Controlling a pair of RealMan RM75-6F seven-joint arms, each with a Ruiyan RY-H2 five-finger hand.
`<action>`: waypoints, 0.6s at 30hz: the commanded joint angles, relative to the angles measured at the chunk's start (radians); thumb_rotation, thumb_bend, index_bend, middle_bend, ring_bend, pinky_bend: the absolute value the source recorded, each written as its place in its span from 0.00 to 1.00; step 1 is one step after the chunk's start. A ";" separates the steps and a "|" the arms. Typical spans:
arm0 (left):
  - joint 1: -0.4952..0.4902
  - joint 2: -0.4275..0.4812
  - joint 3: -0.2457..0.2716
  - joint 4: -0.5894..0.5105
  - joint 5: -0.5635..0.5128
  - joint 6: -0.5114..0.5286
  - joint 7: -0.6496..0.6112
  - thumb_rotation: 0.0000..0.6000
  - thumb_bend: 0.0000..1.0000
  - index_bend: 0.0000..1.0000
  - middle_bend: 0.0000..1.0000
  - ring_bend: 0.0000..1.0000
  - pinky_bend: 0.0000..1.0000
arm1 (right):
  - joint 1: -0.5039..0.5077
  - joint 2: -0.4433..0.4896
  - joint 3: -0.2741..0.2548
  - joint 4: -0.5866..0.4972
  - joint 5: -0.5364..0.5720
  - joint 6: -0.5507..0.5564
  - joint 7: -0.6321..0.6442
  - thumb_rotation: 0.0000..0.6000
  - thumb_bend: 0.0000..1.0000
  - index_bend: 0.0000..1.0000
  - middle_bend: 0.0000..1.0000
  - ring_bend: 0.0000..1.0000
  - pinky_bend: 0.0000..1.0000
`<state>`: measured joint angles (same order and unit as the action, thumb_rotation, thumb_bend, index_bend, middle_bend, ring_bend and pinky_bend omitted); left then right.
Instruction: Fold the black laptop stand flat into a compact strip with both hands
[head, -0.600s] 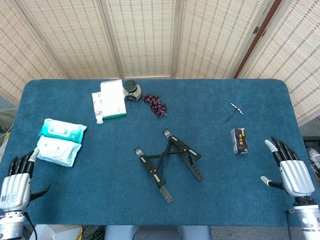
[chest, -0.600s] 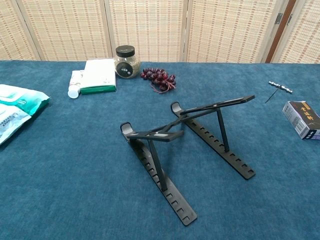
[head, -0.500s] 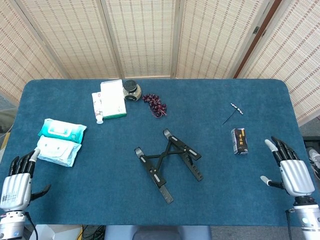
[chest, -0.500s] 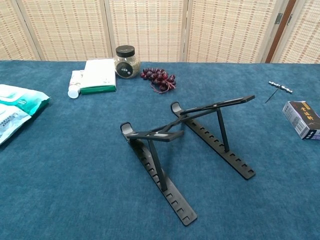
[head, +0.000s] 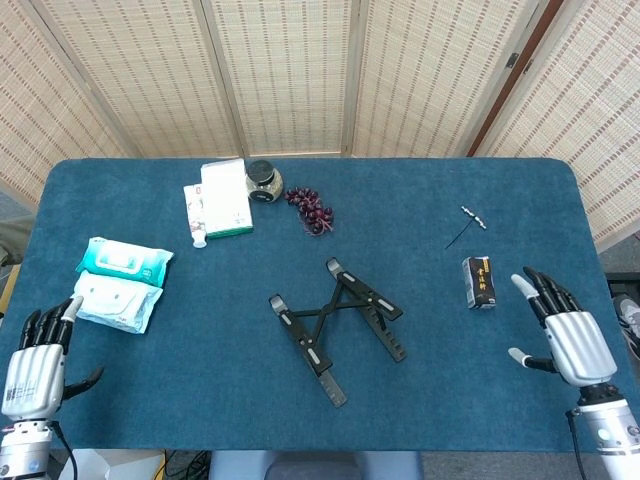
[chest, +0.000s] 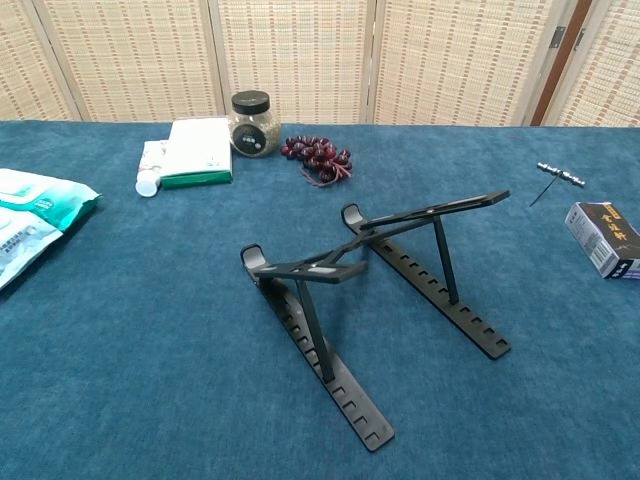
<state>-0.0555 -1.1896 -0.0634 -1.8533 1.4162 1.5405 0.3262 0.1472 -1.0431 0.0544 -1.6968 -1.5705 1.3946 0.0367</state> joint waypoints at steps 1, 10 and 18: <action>-0.001 0.001 0.000 -0.001 0.003 0.000 0.000 1.00 0.15 0.03 0.09 0.09 0.00 | 0.040 0.017 0.003 -0.019 -0.028 -0.042 0.019 1.00 0.03 0.00 0.00 0.00 0.15; 0.005 0.006 0.004 -0.005 0.006 0.008 -0.001 1.00 0.15 0.03 0.09 0.09 0.00 | 0.153 0.010 0.032 -0.054 -0.007 -0.185 0.046 1.00 0.03 0.00 0.07 0.03 0.26; 0.012 0.010 0.005 -0.009 0.005 0.016 0.003 1.00 0.15 0.03 0.09 0.09 0.00 | 0.233 0.056 0.004 -0.065 -0.018 -0.330 0.101 1.00 0.03 0.04 0.20 0.17 0.39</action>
<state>-0.0431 -1.1794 -0.0586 -1.8629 1.4209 1.5571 0.3295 0.3584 -1.0037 0.0693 -1.7566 -1.5824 1.0947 0.1163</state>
